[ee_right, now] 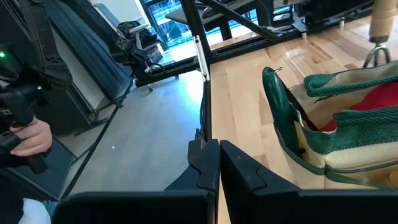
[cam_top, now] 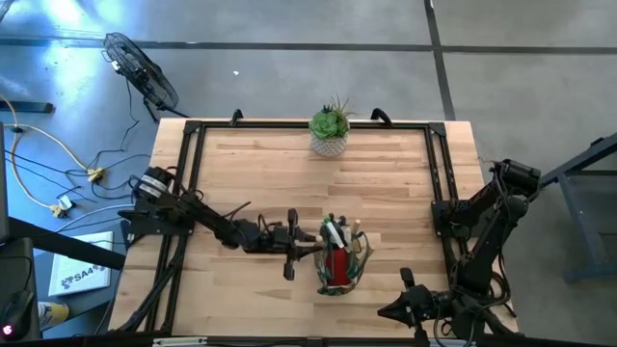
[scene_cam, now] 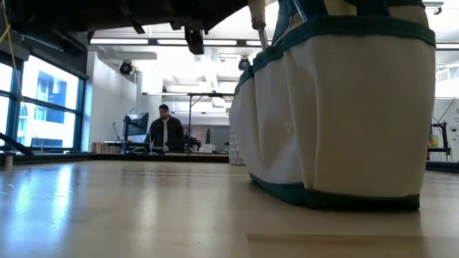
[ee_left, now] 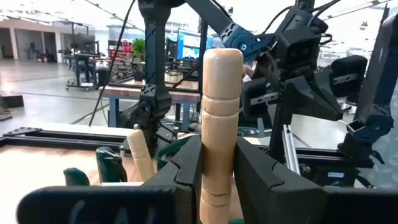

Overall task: Pick & Place Garden tools in Gardening bag
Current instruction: Put the brown hand rake into the green gardening bag

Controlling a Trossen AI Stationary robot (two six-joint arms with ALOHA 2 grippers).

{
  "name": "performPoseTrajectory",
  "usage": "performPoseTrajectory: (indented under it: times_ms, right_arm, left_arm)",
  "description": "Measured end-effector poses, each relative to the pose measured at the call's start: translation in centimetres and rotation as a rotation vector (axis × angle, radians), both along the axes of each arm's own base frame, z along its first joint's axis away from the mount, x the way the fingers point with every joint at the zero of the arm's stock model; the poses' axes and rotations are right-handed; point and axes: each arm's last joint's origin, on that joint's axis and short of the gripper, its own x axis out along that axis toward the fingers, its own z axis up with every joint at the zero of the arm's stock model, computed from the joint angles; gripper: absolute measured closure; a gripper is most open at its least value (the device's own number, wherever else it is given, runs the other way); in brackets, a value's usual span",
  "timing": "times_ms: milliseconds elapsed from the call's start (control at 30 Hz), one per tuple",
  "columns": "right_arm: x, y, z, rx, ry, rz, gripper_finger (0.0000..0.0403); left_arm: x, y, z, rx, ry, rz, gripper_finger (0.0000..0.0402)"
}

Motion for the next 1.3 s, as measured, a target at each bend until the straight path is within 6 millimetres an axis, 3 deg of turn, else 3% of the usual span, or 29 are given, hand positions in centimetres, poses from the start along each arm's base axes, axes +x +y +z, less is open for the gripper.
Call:
performPoseTrajectory:
  times_ms: [633,1067,1300]
  right_arm:
    - [0.0,0.0,0.0,0.003,0.004,0.011,0.04]
    - [0.0,0.0,-0.1,0.001,0.008,0.011,0.04]
    - [-0.1,0.0,-0.2,0.015,0.02,0.012,0.04]
  left_arm:
    - [-0.1,-0.3,-0.5,-0.012,0.03,0.076,0.0343]
    - [2.0,-1.1,-1.9,-0.016,0.075,0.094,0.0343]
    - [1.7,-1.8,-2.1,0.006,0.102,0.12,0.0343]
